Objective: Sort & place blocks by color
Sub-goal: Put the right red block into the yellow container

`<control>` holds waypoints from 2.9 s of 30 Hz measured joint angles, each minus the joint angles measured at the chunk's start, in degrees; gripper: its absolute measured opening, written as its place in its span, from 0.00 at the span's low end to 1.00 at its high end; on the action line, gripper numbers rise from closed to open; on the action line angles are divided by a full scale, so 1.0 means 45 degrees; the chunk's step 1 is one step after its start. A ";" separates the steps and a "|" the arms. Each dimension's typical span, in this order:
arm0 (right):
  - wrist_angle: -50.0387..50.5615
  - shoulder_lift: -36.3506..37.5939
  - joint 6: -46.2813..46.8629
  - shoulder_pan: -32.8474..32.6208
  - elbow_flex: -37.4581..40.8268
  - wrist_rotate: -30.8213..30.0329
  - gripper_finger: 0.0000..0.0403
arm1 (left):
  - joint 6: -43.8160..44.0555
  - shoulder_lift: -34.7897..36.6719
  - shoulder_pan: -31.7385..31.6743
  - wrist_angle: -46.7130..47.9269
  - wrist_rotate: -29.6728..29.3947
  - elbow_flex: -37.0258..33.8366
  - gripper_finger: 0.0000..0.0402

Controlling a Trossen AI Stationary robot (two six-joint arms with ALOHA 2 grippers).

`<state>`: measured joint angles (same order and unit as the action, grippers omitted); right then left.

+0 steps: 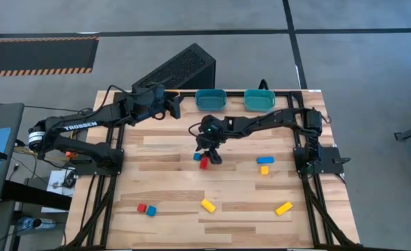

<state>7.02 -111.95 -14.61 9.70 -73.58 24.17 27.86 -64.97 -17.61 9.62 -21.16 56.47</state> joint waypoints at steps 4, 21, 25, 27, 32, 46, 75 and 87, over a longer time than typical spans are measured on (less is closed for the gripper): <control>0.0571 -0.0444 0.0584 0.0033 0.0057 0.0054 0.42 | -0.0101 0.0000 0.0009 0.0178 0.0314 0.0000 0.35; 0.2606 -0.0814 -0.0132 0.0565 0.0015 0.0372 0.12 | -0.1663 -0.0287 -0.0063 0.0517 0.0276 0.0005 0.35; 0.3575 -0.0814 -0.0103 0.0775 0.0017 0.0460 0.06 | -0.2219 -0.0282 -0.0063 0.0546 0.0282 0.0005 0.35; 0.3725 -0.0814 0.0027 0.0805 0.0019 0.0694 0.03 | -0.2282 -0.0282 -0.0063 0.0544 0.0285 0.0005 0.35; 0.3099 -0.0795 0.0744 0.0675 -0.0104 0.0825 0.02 | -0.2442 -0.0282 -0.0063 0.0560 0.0519 0.0005 0.35; 0.1272 -0.0799 0.1480 0.0282 0.0601 0.0583 0.01 | -0.3182 -0.0282 -0.0063 0.0560 0.0562 0.0005 0.35; 0.2729 0.1043 -0.2095 -0.0048 0.1005 -0.2081 0.33 | -0.2788 -0.0325 -0.0083 0.1068 0.0564 0.0005 0.35; 0.2781 0.0623 -0.9118 -0.1453 0.0965 -0.2850 0.68 | 0.0219 -0.0340 -0.0070 0.3210 0.0655 0.0005 0.35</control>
<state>19.54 -109.15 -55.65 3.16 -69.24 11.35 28.85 -66.50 -17.92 24.07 -18.22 56.49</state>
